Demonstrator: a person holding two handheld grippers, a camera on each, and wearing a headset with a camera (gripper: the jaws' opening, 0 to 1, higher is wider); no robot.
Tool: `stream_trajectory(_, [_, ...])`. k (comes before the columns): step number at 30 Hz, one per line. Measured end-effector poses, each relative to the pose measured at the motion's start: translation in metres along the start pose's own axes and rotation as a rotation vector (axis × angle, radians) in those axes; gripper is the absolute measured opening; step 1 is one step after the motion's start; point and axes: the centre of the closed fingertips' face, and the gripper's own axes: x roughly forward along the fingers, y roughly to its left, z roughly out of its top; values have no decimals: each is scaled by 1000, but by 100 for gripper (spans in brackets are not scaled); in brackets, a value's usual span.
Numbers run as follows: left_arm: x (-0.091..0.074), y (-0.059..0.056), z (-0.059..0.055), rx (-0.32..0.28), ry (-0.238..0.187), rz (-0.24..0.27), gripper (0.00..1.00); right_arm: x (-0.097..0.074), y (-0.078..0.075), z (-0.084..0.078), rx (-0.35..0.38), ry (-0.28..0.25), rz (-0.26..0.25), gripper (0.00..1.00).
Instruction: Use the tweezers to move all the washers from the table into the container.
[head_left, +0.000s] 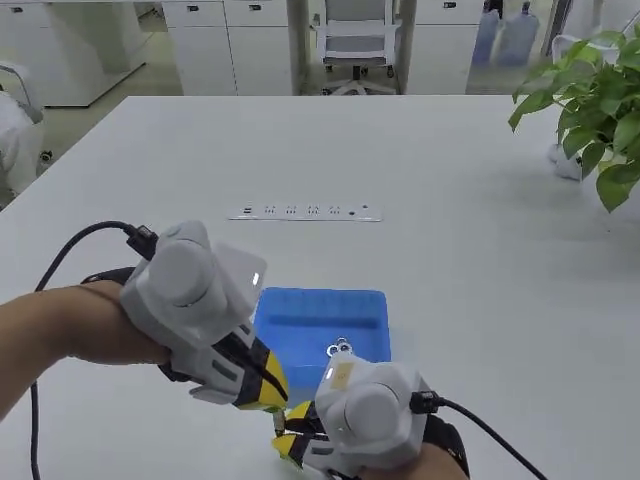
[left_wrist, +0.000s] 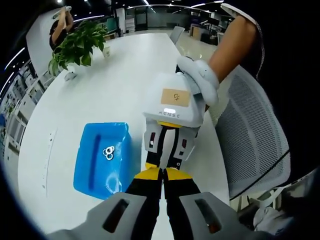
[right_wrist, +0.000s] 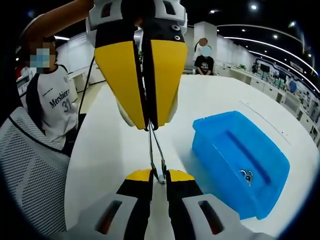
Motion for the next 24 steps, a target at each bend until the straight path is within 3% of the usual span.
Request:
stream_trajectory(13, [1,-3,-1,3,17,-10,5,-1,4,-1,-18,8,8,12])
stream_trajectory(24, [1,1,-1,-25,-9,-12,4,1,4,-2,9,17,17,10])
